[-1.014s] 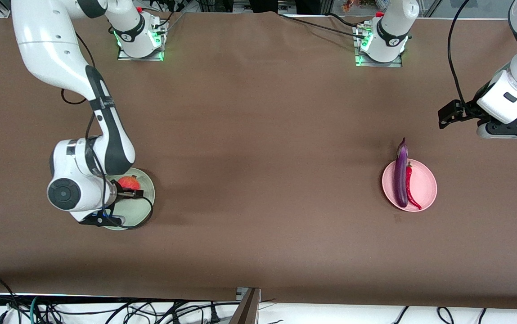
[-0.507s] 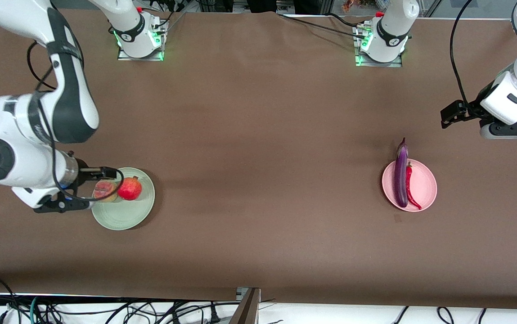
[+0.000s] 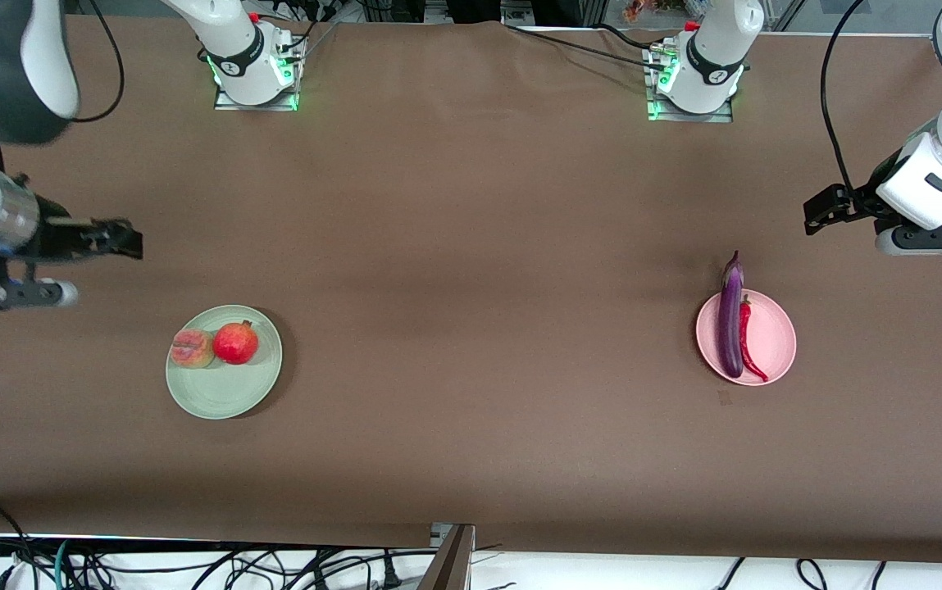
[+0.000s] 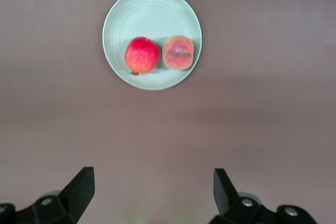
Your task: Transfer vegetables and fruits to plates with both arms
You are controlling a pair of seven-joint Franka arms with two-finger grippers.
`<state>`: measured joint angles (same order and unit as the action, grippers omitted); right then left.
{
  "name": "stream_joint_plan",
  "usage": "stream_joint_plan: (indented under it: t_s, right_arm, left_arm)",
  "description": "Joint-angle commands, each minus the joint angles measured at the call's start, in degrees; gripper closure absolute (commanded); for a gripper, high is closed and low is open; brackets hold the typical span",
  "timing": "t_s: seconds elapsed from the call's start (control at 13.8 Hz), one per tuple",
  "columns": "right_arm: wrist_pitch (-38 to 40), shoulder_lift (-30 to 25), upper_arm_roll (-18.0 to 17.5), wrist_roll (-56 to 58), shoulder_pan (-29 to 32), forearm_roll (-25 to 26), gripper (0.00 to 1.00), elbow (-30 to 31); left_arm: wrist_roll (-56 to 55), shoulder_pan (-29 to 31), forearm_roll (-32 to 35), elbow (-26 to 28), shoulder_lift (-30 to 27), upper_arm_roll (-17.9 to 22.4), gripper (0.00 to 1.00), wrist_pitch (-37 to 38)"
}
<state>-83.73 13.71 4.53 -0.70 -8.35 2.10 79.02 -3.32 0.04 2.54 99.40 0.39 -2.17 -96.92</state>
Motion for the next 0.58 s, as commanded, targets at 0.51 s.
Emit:
stream_joint_plan:
  t_s: [0.51]
  right_arm:
    - [2.34,-13.45,-2.42,1.32,6.15,-0.25,0.00,7.73]
  left_arm:
    - [1.21,0.22,-1.13,-1.93,0.84,0.06,0.00,1.38]
